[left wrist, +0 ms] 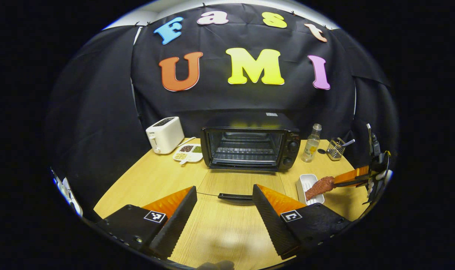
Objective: Open the electric oven with the left hand, put the food in, and close the electric oven.
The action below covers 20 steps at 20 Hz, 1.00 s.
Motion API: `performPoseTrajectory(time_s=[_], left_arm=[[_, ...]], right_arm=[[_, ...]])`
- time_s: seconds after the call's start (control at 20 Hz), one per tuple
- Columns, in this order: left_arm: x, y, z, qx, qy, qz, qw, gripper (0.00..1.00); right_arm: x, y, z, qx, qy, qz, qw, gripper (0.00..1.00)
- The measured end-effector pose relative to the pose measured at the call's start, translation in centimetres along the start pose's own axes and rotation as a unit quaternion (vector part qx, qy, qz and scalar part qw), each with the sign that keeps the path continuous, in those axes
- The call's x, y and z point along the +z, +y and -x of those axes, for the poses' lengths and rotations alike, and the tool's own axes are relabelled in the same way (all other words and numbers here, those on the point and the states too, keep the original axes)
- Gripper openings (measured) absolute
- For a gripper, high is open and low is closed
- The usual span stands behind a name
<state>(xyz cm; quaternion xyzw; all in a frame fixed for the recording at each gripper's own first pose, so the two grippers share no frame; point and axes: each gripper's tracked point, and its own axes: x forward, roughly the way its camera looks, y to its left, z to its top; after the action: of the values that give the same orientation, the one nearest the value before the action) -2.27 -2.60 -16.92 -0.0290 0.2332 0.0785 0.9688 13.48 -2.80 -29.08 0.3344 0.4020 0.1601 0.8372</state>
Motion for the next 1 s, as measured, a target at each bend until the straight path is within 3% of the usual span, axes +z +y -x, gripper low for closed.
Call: performPoseTrajectory(time_s=[0.15, 0.2, 0.3, 0.5, 0.55, 0.7, 1.0], left_arm=[[0.3, 0.0, 0.9, 0.022, 0.000, 0.003, 1.000, 0.95], [0.2, 0.0, 1.2, 0.026, 0.002, 0.005, 1.000, 0.95], [0.0, 0.1, 1.9, 0.034, 0.003, 0.005, 0.999, 0.95], [0.5, -0.1, 2.4, 0.035, -0.006, 0.019, 0.999, 0.95], [0.6, -0.1, 2.4, 0.034, -0.009, 0.022, 0.999, 0.95], [0.3, -0.1, 2.3, 0.023, -0.013, 0.023, 0.999, 0.95], [0.7, 1.2, 1.1, -0.021, -0.016, 0.010, 1.000, 0.95]], right_arm=[[-0.3, 0.3, -0.7, 0.033, 0.023, -0.029, 0.999, 0.36], [-0.3, 0.6, -0.8, 0.041, 0.026, -0.038, 0.998, 0.27], [-0.3, 0.4, -0.9, 0.044, 0.028, -0.054, 0.997, 0.18], [-0.5, 0.6, -0.3, 0.042, 0.034, -0.046, 0.997, 0.14], [-0.3, 0.9, 0.2, 0.043, 0.032, -0.040, 0.998, 0.17], [1.1, 2.4, 1.5, 0.047, 0.005, -0.036, 0.998, 0.13], [2.5, 9.2, 1.7, 0.070, -0.055, -0.045, 0.995, 0.13]])
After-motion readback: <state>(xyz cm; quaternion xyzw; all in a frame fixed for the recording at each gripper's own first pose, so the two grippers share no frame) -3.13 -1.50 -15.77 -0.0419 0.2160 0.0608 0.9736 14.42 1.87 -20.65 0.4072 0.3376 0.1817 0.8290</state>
